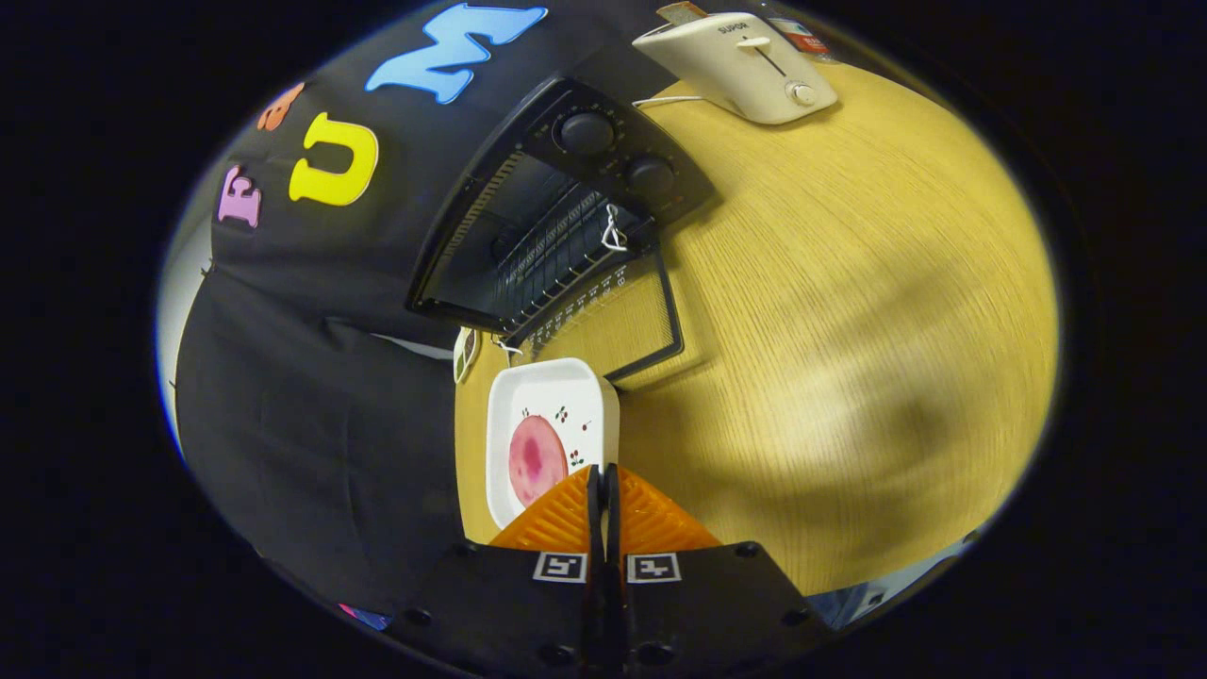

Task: Open the toaster oven, put the food inside, and close the toaster oven door.

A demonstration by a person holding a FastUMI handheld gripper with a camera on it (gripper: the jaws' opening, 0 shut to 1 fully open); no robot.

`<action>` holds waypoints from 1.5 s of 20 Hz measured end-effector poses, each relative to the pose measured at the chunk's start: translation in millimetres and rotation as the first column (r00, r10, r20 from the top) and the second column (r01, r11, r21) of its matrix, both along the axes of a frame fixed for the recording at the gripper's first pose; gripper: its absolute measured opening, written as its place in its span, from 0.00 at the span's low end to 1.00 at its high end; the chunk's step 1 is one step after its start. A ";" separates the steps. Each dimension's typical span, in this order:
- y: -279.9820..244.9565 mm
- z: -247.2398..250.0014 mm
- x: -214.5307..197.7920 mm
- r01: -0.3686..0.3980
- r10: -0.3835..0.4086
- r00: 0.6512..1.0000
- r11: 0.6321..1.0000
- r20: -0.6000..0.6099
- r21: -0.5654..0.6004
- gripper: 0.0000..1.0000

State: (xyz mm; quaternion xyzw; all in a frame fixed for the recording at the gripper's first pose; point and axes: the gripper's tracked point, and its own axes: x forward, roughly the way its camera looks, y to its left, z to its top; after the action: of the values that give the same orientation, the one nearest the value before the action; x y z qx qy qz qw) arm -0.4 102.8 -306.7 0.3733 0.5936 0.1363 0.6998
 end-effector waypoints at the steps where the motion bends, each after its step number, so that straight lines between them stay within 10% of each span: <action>1: 0.6 1.1 9.0 0.041 -0.041 0.999 0.999 0.009 -0.006 0.02; 12: 18.4 -7.2 69.1 0.460 -0.460 0.888 0.888 0.016 -0.013 0.02; 30: 90.4 -46.7 158.4 0.793 -0.791 0.609 0.607 -0.056 0.057 0.02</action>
State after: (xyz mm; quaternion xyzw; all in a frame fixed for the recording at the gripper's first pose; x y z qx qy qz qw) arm 158.1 193.1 -353.4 0.6250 0.3708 -0.1692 0.6657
